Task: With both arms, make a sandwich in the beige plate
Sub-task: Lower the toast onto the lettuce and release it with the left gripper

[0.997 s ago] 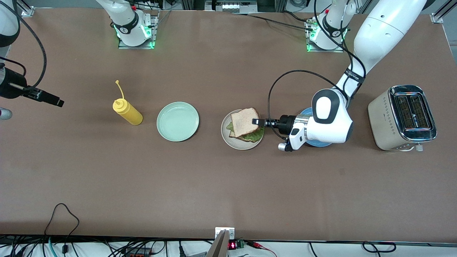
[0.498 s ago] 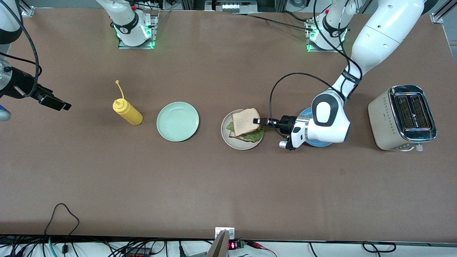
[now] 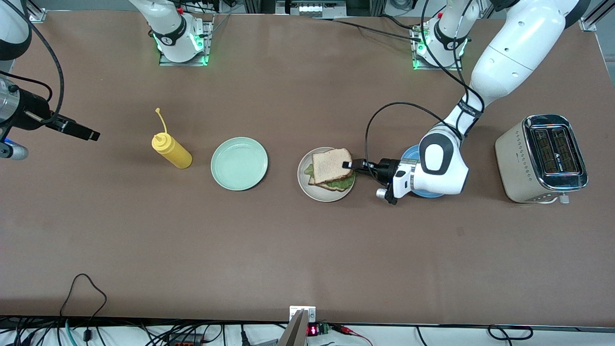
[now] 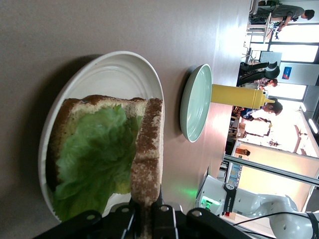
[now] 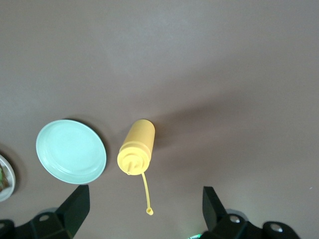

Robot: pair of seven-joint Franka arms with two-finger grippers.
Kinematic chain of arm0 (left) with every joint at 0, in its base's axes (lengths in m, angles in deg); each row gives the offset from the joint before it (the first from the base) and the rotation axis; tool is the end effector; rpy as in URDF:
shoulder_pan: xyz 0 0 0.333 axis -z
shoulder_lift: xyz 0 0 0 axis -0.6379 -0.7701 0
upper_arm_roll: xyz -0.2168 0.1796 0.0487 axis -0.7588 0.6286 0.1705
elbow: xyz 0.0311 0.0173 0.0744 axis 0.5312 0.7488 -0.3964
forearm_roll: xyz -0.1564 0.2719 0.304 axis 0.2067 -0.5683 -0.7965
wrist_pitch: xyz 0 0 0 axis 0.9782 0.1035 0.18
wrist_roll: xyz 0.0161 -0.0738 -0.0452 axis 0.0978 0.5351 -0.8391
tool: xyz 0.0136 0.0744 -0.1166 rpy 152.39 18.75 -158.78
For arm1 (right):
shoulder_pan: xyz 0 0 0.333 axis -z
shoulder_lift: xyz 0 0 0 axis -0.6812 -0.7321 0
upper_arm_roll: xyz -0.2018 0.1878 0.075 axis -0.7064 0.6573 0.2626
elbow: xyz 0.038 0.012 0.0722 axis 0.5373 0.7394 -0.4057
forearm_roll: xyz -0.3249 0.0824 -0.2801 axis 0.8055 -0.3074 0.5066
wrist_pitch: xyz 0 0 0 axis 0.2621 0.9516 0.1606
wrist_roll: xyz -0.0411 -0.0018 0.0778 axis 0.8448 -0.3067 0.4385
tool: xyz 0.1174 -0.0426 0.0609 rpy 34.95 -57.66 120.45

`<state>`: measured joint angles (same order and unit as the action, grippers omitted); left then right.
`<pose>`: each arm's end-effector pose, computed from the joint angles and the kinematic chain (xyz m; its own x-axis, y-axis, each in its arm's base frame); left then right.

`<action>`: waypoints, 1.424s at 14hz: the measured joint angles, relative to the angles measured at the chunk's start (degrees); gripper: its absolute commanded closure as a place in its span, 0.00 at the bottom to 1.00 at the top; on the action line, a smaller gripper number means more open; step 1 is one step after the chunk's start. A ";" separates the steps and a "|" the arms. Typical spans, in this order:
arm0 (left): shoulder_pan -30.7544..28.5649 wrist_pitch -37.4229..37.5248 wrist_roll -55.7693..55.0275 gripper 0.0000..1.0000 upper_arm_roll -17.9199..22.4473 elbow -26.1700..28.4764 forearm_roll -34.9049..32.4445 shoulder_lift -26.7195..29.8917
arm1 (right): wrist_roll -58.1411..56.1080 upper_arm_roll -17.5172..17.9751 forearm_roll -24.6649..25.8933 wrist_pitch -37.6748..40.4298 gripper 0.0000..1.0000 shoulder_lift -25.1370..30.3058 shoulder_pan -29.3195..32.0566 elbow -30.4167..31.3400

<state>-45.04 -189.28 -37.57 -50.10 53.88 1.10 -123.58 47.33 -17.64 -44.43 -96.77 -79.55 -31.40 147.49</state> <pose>0.5719 -0.2934 0.0922 0.9653 -0.2162 -0.1461 0.0345 -0.4493 0.8927 0.6054 -0.0339 0.4526 0.9114 -0.3644 -0.1910 -0.3802 -0.9234 -0.0524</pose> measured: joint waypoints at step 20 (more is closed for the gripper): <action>0.42 -0.05 4.24 0.00 1.25 -6.31 0.00 -3.65 | -15.33 0.02 8.87 0.10 0.00 0.12 0.20 0.05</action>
<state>-44.62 -189.34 -33.33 -48.85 47.57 1.10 -127.23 32.00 -17.62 -35.56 -96.66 -79.42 -31.21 147.54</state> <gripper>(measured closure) 0.000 0.000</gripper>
